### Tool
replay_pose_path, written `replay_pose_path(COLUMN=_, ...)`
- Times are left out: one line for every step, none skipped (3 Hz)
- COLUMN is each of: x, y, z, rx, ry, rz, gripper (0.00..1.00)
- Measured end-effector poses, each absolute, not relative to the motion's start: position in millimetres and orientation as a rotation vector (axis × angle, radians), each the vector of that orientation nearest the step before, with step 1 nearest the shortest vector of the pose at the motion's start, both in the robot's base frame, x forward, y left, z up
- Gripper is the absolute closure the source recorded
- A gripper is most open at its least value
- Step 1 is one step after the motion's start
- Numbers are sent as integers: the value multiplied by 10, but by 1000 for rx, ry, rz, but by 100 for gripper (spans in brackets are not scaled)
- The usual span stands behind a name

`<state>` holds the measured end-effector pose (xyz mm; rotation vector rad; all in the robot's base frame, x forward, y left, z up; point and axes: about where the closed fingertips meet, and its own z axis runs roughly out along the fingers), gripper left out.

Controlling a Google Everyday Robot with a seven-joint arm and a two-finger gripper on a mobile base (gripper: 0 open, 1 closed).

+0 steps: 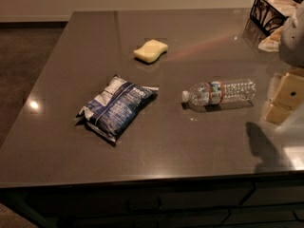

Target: Move water bottle near blue chip bag

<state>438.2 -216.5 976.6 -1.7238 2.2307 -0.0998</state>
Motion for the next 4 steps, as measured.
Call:
replay_pose_path(x=4391, y=-2164, z=9773, rx=-1723, ry=2229, rz=-101, gripper=0)
replay_pose_path(x=4613, y=-2148, z=9662, rx=-1736, ry=2223, rz=-81, gripper=0)
replay_pose_path(x=4937, y=-2155, z=9439, rx=-1797, ry=2189, rz=-50, gripper=0)
replay_pose_path(x=5224, y=-2185, z=9147, rx=-1893, ry=2157, rz=-56, gripper=0)
